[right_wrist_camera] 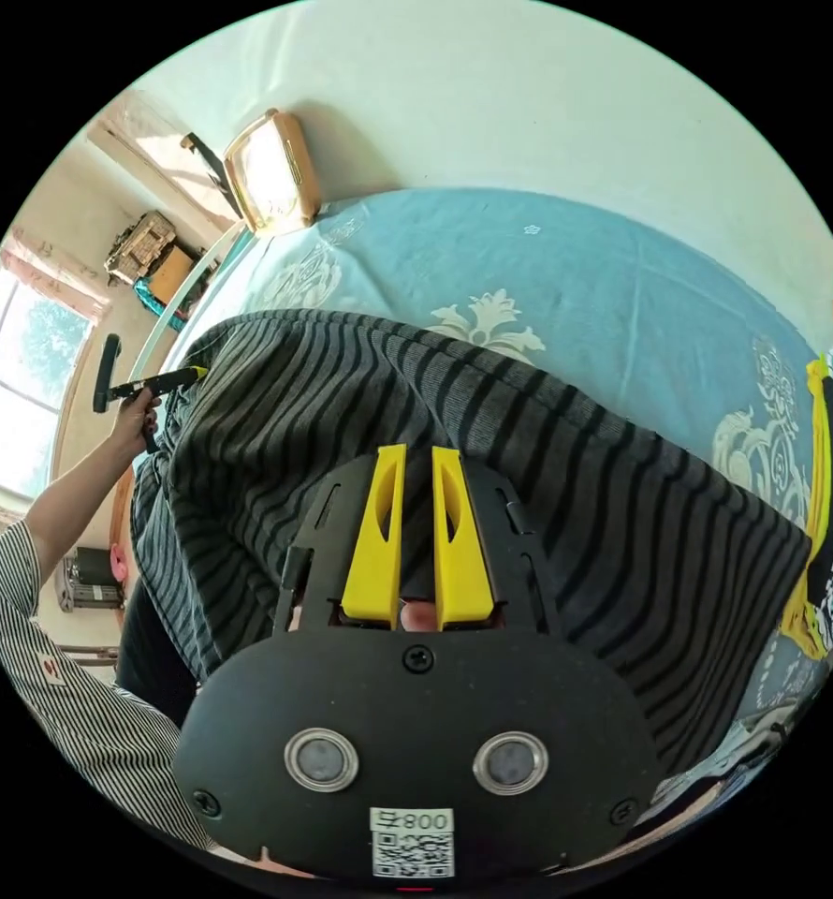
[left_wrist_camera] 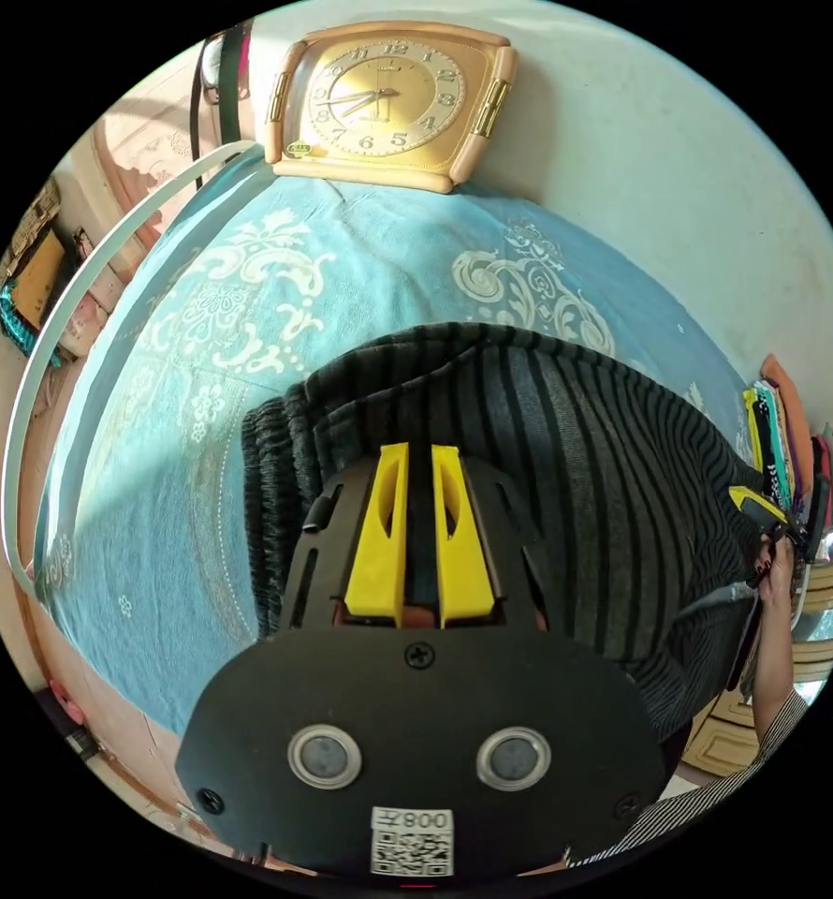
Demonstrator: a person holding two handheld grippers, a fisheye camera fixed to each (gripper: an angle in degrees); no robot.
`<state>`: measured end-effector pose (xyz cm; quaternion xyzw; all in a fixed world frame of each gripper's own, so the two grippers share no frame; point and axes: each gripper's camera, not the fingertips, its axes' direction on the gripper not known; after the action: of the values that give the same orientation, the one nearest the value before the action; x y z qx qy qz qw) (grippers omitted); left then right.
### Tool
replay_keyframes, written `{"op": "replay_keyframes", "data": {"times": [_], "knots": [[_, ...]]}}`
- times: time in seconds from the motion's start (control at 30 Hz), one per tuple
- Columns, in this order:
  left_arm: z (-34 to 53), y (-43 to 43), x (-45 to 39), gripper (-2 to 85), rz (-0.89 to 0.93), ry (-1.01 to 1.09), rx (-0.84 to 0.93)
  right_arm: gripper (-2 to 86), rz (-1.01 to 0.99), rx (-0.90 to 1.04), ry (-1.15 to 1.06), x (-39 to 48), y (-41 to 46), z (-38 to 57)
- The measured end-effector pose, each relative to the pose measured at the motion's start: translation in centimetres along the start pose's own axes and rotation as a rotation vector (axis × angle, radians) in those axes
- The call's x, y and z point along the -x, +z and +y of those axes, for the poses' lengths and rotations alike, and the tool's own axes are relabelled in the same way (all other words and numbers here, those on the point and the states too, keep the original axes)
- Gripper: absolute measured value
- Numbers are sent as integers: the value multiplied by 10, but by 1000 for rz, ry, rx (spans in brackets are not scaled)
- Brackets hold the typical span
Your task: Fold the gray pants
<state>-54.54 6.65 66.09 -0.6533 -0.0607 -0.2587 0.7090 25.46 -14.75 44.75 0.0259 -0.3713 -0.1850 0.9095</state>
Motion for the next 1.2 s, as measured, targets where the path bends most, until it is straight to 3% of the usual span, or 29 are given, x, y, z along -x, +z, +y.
{"op": "replay_keyframes", "data": {"times": [0.17, 0.5, 0.63, 0.7, 0.87, 1.0, 1.1, 1.2], "knots": [[-22, -6, 38, 10, -95, 70, -31, 4, 182, 40, -23, 27, 44, -55], [-5, -40, 121, 35, 37, 139, -92, 3, 197, 60, -15, 51, 57, -81], [27, -71, 174, 88, 91, 133, -186, 33, 147, -68, -50, 75, 43, -74], [29, -70, 201, 106, 93, 94, -144, 69, 115, -86, -89, 89, 45, -86], [27, -47, 268, 103, 168, -51, -42, 110, 203, 32, -281, 139, 87, -142], [37, -53, 293, 97, 160, -29, -67, 110, 223, 214, -315, 150, 136, -163], [51, -65, 310, 95, 75, -21, -143, 95, 223, 194, -315, 155, 142, -162], [57, -53, 332, 79, 126, -64, -72, 49, 267, 181, -342, 163, 147, -154]]}}
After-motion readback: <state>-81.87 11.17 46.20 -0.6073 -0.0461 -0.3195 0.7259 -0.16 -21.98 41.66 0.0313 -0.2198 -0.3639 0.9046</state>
